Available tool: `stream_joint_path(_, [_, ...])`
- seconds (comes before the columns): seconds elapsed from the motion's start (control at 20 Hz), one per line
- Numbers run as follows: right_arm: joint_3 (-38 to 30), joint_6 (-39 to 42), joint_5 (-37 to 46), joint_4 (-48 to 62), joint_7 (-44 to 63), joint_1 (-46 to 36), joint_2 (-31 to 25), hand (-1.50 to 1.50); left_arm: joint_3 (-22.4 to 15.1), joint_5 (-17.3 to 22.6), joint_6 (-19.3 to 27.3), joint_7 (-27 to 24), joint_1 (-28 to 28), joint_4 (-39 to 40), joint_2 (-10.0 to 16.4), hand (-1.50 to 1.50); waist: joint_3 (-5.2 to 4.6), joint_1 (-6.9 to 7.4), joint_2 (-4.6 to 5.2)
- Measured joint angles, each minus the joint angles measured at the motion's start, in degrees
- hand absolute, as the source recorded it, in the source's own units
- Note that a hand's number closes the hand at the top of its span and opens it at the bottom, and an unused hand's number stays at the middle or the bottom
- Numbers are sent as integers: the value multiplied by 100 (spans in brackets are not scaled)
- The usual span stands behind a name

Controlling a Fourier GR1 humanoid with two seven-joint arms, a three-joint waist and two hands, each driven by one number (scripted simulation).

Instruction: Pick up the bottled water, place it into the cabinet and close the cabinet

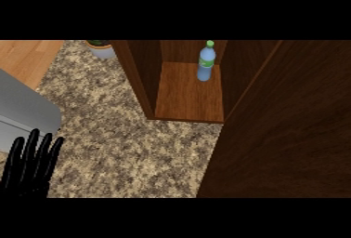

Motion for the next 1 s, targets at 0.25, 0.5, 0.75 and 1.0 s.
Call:
stream_joint_path(0.25, [-31,24,-46,5,32,-82,-17,150,86,42,-64,-8,36,-51,54,-150,-1,73,21])
stream_joint_path(0.5, [-76,5,-222,35,37,-78,9,150,152,108,-202,-30,79,-56,111,-150,-4,171,75])
stream_joint_path(0.75, [-107,32,-632,156,71,-73,55,150,204,141,-322,-40,73,-72,171,-150,-3,294,141])
stream_joint_path(1.0, [-135,232,-1685,453,253,55,166,150,203,155,-496,-40,-8,-81,233,-150,-12,534,269])
